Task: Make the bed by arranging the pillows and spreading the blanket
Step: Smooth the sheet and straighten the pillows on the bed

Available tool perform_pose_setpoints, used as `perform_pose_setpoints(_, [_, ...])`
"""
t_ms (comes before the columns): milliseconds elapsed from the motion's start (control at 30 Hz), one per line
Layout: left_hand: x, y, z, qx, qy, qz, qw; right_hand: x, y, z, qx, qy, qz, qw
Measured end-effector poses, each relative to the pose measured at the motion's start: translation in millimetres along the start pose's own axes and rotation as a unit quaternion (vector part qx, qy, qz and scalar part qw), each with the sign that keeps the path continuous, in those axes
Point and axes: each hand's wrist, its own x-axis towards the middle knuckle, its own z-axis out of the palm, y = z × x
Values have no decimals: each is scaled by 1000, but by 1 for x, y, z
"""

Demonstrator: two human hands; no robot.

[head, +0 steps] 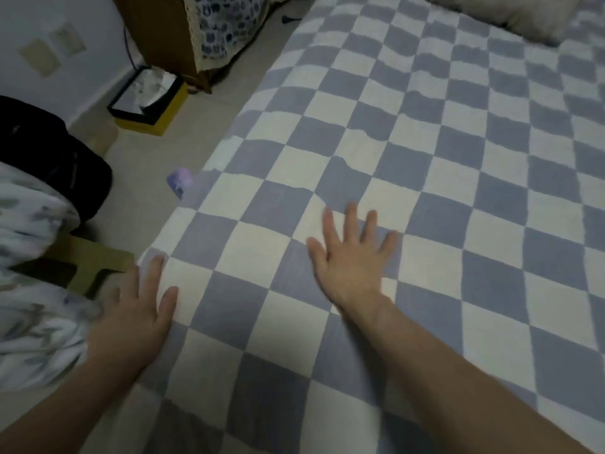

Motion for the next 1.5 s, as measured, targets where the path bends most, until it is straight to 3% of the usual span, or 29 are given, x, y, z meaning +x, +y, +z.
perform_pose_setpoints(167, [-4,-5,-1,-82,39,-17,996,-73,-121,37,32,-43,-241,969])
perform_pose_setpoints(267, [-5,-24,2,-145,51,-2,988,-115,-148,52,35,-45,-268,962])
perform_pose_setpoints(400, [-30,-53,2,-234,35,25,971,-146,-160,66,12,-35,-239,970])
perform_pose_setpoints(533, [-69,-98,9,-305,-20,59,950,-183,-189,75,14,-17,-125,992])
perform_pose_setpoints(700, [-106,-149,28,-240,-65,36,968,-226,-232,82,75,45,-30,996])
perform_pose_setpoints(833, [-116,-165,28,-213,-98,78,969,-274,-255,94,40,64,-63,995])
perform_pose_setpoints(933, [-103,-173,25,-150,-116,171,967,-278,-256,96,8,96,-71,993])
perform_pose_setpoints(1033, [-102,-179,25,-59,-107,327,937,-262,-266,90,-31,104,-48,993])
perform_pose_setpoints(1167, [-108,-182,15,-5,-30,396,918,-255,-279,81,-66,58,-36,996])
perform_pose_setpoints(1433, [-100,-218,15,-50,89,443,891,-256,-309,77,15,32,-10,999])
perform_pose_setpoints(1500, [-100,-218,21,-60,49,400,913,-257,-305,70,79,-27,-98,992])
